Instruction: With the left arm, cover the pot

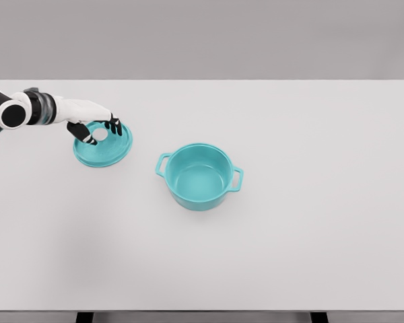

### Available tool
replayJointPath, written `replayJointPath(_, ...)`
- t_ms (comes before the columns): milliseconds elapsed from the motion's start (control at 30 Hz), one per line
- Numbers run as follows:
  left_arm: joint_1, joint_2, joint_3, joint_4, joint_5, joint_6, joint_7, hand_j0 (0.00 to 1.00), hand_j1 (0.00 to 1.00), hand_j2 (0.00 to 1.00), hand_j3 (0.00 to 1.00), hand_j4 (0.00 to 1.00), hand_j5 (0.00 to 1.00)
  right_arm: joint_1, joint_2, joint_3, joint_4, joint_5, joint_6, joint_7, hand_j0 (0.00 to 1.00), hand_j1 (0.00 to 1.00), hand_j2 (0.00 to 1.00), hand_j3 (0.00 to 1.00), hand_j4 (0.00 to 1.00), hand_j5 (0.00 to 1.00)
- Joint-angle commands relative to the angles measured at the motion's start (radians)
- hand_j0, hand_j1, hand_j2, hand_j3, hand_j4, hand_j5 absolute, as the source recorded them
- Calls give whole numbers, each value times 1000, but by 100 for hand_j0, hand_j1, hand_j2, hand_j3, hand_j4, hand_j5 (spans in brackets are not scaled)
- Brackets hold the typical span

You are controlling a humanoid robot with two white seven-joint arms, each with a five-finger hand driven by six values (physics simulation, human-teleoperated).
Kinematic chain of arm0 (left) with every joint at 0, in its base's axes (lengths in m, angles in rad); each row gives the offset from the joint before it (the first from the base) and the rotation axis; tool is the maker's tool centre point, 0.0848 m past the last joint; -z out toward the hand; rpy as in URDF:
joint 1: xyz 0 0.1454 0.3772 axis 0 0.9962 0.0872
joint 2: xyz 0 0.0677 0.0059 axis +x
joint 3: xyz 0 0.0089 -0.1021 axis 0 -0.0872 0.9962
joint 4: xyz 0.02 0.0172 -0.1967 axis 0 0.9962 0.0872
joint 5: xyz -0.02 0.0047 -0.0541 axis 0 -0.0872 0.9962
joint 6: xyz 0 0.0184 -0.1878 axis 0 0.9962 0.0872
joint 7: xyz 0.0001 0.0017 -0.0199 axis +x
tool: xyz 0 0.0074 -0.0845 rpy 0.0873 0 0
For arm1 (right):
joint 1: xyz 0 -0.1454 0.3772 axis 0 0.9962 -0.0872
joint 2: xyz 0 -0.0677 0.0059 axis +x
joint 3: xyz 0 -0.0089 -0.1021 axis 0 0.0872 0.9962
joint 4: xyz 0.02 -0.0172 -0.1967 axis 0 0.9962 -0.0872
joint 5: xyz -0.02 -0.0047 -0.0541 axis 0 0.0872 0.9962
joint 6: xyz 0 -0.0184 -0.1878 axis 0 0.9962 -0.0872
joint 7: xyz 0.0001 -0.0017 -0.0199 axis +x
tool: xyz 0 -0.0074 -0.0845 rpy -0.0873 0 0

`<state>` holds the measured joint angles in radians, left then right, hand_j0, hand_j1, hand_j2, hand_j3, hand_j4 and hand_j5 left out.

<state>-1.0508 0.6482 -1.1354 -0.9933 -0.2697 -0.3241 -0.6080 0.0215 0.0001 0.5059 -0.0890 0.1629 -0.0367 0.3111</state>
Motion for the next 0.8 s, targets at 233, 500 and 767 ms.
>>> replayJointPath(233,0,1,-3,1,-10,-4,-3,61,61,61,61,61,61,0,0,0,0,0,0,0,100,100,100,100,100,100)
replayJointPath(500,5,-1,-3,-4,-8,-6,-3,51,51,51,51,51,51,0,0,0,0,0,0,0,100,100,100,100,100,100)
replayJointPath(767,5,1,-3,-5,-8,-9,-3,44,44,44,44,44,44,0,0,0,0,0,0,0,100,100,100,100,100,100)
